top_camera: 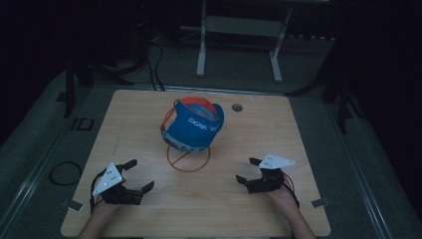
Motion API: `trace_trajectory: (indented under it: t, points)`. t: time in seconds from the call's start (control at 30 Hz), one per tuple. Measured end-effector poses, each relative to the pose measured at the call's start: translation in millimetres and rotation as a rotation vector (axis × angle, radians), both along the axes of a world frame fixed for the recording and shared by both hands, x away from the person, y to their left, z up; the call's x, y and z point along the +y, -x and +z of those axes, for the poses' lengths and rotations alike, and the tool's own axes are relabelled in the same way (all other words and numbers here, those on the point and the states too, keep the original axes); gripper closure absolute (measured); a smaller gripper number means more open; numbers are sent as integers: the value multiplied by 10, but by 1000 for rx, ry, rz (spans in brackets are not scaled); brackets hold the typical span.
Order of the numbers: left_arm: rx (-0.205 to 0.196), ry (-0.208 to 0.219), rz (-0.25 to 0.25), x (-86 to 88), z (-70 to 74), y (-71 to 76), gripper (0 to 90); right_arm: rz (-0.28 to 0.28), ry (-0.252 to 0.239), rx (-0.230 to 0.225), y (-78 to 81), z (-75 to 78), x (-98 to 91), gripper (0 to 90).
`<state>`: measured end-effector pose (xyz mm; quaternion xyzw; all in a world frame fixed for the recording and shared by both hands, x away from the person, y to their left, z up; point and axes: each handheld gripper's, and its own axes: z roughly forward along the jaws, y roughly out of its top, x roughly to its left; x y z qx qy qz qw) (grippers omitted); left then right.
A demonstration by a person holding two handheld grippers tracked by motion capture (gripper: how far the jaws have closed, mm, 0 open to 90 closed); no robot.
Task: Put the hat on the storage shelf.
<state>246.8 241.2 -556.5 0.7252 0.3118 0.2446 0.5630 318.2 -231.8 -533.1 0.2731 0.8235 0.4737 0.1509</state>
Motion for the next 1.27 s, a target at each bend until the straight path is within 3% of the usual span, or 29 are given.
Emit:
trace_trajectory:
  t: [0.13, 0.4, 0.67, 0.93, 1.27]
  points:
    - [16, -42, 8, -7, -39, -21, 24, -8, 12, 4, -13, -95, -112, 135]
    - [38, -59, 2, -13, -83, -38, 24, -48, 31, 17, -40, -218, -314, 136]
    - [46, -114, 0, -56, -114, -42, 24, -73, 51, 14, -33, -253, -563, 135]
    - [51, -118, 10, -62, -118, -26, 24, -102, 44, 14, -55, -260, -720, 135]
    - [52, -126, 91, -9, -123, -28, 24, -126, 33, 13, -76, -275, -778, 136]
